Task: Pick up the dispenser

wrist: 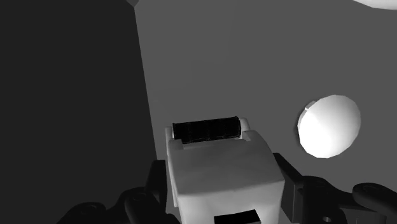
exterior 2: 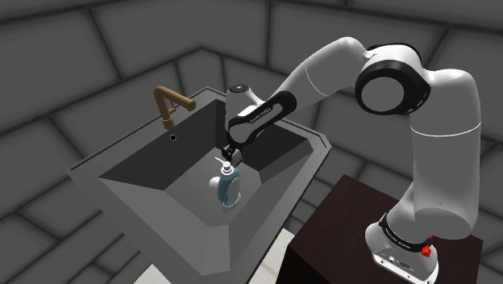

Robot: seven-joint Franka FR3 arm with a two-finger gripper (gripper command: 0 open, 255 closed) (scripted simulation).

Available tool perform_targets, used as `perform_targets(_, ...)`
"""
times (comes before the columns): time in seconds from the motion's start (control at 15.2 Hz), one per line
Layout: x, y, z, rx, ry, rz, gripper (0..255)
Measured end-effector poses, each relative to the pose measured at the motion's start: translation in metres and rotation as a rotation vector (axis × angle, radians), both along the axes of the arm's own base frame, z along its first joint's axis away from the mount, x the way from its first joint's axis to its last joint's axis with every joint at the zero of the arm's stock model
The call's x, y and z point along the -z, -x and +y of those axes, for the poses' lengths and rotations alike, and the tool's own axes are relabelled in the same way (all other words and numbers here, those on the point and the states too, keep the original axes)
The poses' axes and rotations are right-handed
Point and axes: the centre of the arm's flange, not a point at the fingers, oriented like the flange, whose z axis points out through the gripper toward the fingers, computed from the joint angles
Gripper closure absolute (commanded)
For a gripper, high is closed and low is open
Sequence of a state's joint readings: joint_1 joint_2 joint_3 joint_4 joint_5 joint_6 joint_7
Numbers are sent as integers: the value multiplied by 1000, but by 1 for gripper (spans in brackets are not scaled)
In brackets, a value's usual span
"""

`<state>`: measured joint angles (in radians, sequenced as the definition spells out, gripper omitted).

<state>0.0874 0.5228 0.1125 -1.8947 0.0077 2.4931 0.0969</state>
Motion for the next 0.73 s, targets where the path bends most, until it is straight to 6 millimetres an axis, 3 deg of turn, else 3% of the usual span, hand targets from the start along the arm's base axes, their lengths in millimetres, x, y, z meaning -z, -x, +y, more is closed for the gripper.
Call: perform_targets(0.73, -55, 0, 0, -1, 0, 0, 255)
